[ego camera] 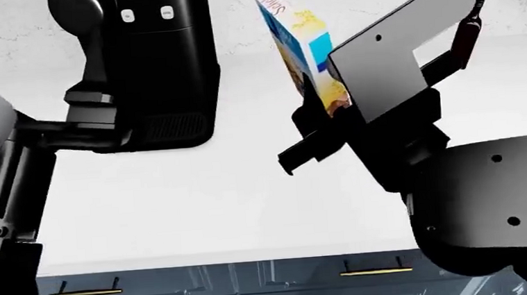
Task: Pick the jello cup and cereal from the counter and place them in the cabinets closest to them.
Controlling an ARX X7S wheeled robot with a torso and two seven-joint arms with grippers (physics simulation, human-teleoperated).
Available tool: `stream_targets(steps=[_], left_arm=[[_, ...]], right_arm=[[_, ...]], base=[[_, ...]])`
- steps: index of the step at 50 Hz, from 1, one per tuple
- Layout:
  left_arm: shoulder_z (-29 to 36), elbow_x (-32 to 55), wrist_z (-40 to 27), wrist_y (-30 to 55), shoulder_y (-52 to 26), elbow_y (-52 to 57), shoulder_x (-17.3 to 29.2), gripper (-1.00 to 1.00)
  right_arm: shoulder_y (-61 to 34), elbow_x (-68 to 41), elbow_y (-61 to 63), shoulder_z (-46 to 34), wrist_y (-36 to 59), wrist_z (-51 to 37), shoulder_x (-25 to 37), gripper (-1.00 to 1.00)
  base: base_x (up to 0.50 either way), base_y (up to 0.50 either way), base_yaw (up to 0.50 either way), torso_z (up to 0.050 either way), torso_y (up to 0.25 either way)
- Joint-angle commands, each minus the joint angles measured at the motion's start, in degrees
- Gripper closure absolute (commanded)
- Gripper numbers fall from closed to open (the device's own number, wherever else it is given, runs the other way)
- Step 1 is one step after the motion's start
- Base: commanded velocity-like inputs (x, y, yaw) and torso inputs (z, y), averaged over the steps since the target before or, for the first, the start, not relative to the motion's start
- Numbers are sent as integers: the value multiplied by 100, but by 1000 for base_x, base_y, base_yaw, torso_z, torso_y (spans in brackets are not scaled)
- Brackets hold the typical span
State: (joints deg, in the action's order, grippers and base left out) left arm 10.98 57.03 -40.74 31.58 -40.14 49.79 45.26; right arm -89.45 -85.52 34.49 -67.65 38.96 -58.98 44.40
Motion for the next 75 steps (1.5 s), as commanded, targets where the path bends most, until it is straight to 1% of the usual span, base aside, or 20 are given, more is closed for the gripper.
stream_targets(steps=[1,4,11,18,21,26,33,41,51,59,68,75], left_arm=[[418,941,-225,1180,-1566,-207,162,-100],[598,1082,-252,1552,-2042,-280,173,-100],[749,1651,-364,2260,-3176,-427,261,-100],[564,2026,-445,2443,-3840,-580,409,-100],[360,2092,-539,2327,-3951,-666,446,-100],[-83,2283,-701,2017,-3830,-637,599,-100],[-715,2481,-795,1577,-3222,-392,918,-100],[-1061,2564,-823,1416,-2996,-369,1140,-100],[-1782,2957,-968,1127,-2709,-271,1518,-100],[-2302,3182,-972,955,-2400,-71,1678,-100],[-2540,3127,-918,939,-2113,-46,1694,-100],[-2696,3084,-887,930,-1936,-50,1687,-100]], right_arm=[[-1157,-765,289,103,957,-322,125,100],[-1392,-945,234,148,1084,-364,125,100],[-1818,-1162,55,179,1379,-390,100,100],[-2262,-1420,0,412,1440,-458,186,100],[-2416,-1474,12,521,1425,-487,221,100],[-2570,-1536,168,721,1322,-552,332,100],[-2574,-1710,571,953,1101,-705,619,100],[-2726,-2095,905,1207,923,-948,986,100],[-2825,-2147,1227,1631,630,-997,1504,100],[-2438,-1748,1433,1831,291,-809,1909,100],[-1944,-1476,1688,1914,-112,-655,2228,100],[-1246,-1217,2103,1969,-803,-561,2730,100]], base=[[0,0,0,0,0],[0,0,0,0,0],[0,0,0,0,0],[0,0,0,0,0],[0,0,0,0,0],[0,0,0,0,2],[0,0,0,0,0],[0,0,0,0,0],[0,0,0,0,0],[0,0,0,0,0],[0,0,0,0,0],[0,0,0,0,0]])
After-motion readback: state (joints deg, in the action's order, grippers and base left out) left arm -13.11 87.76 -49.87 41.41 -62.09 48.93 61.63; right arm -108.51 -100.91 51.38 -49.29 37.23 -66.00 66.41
